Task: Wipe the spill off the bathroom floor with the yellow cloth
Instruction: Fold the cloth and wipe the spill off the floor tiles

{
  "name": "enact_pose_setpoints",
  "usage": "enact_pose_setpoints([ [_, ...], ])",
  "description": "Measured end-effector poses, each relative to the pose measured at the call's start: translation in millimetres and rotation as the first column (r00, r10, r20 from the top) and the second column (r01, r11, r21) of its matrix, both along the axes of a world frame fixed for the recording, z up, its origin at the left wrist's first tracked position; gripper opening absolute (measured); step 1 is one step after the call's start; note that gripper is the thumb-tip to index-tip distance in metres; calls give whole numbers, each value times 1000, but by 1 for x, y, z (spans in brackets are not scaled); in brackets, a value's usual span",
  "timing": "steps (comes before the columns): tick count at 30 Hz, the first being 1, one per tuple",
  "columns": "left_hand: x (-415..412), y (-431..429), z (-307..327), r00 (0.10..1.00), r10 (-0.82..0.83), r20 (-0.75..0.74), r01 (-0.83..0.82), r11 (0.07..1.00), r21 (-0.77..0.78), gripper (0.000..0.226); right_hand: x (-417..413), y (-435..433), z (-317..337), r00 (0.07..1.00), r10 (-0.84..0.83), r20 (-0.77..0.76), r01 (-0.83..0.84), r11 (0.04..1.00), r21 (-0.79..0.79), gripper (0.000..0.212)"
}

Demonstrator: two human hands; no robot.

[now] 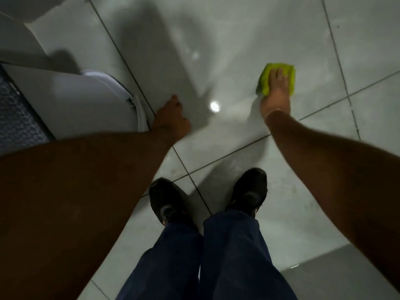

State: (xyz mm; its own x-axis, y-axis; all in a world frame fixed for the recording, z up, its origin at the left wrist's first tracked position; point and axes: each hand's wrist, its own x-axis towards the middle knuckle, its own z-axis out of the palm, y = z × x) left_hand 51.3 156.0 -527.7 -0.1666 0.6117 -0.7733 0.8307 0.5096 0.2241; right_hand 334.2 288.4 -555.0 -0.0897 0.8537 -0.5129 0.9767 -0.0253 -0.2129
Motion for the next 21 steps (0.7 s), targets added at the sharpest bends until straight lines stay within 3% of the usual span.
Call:
enact_pose_setpoints([
  [2, 1, -2, 1, 1000, 4, -7, -4, 1000, -5, 77, -29, 11, -1, 997, -73, 19, 73, 997, -12, 94],
  [5, 1, 1, 5, 1000, -18, -11, 18, 1000, -17, 74, -75, -38, 0, 974, 190, -124, -193, 981, -12, 79],
  [8, 0, 5, 9, 997, -77, -31, 78, 997, 9, 67, -79, -131, 6, 759, 582, -291, -614, 789, -24, 64],
  [9, 0, 5, 10, 996, -87, -37, 87, 996, 16, 66, -68, -157, 9, 696, 657, -291, -692, 721, -27, 64],
  [11, 1, 2, 10, 995, -99, -31, 99, 995, -7, 69, -37, -181, 10, 670, 690, -272, -718, 696, -2, 61],
  [13, 1, -3, 8, 992, -122, -28, 121, 992, -31, 75, -9, -176, 5, 699, 669, -252, -671, 736, 93, 60],
  [15, 3, -9, 4, 988, -148, -44, 147, 989, -20, 76, 22, -151, 1, 800, 568, -192, -555, 823, 124, 62],
  [18, 5, -12, 3, 985, -153, -73, 153, 988, -15, 77, 75, -93, 1, 988, 148, -40, -147, 989, 29, 78],
  [19, 7, -13, 2, 985, -152, -78, 151, 988, -15, 78, 90, -75, 1, 1000, 19, 1, -19, 999, 28, 83],
  [21, 11, -14, 4, 984, -154, -89, 154, 988, -8, 78, 106, -41, 1, 994, -84, 69, 82, 996, 35, 81],
])
